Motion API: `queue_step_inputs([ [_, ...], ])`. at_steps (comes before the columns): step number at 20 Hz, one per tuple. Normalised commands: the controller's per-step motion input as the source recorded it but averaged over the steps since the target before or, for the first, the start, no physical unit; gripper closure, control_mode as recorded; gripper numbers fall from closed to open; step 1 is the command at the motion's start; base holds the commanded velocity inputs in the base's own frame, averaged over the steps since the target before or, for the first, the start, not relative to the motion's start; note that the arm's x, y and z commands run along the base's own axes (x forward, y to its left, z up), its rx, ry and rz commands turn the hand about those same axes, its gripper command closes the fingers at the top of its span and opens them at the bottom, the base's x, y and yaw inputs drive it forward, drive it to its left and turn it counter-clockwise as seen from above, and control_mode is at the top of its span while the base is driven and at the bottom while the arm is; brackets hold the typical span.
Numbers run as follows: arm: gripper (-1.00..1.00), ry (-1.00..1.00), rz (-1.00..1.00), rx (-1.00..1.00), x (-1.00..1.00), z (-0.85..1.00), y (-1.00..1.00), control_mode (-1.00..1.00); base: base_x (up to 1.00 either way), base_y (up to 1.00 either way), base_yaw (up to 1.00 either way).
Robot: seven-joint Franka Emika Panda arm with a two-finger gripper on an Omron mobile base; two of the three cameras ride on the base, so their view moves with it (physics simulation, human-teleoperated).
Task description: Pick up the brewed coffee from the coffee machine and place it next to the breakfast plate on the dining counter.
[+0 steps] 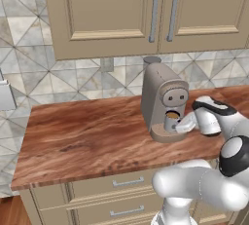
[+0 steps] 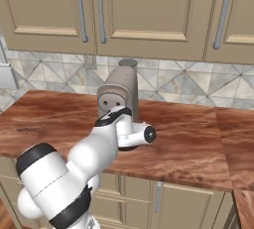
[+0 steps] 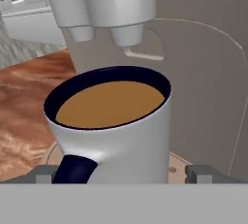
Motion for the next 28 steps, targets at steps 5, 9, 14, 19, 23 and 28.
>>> queue_step_inputs([
  [5, 1.0, 0.04, -0.03, 0.0, 0.18, -0.06, 0.06, -1.0, 0.0, 0.0, 0.0],
  [9, 1.0, 0.0, 0.0, 0.0, 0.03, 0.0, 0.0, -1.0, 0.0, 0.0, 0.0],
  [14, 1.0, -0.01, 0.0, 0.0, -0.6, 0.0, -0.01, -1.0, 0.0, 0.0, 0.0],
  [19, 1.0, -0.01, 0.04, 0.0, -0.95, 0.04, 0.0, -1.0, 0.0, 0.0, 0.0],
  [23, 1.0, -0.03, 0.08, 0.0, -0.88, 0.17, 0.0, -1.0, 0.0, 0.0, 0.0],
  [28, 1.0, -0.07, 0.11, 0.0, -0.8, 0.56, 0.0, -1.0, 0.0, 0.0, 0.0],
])
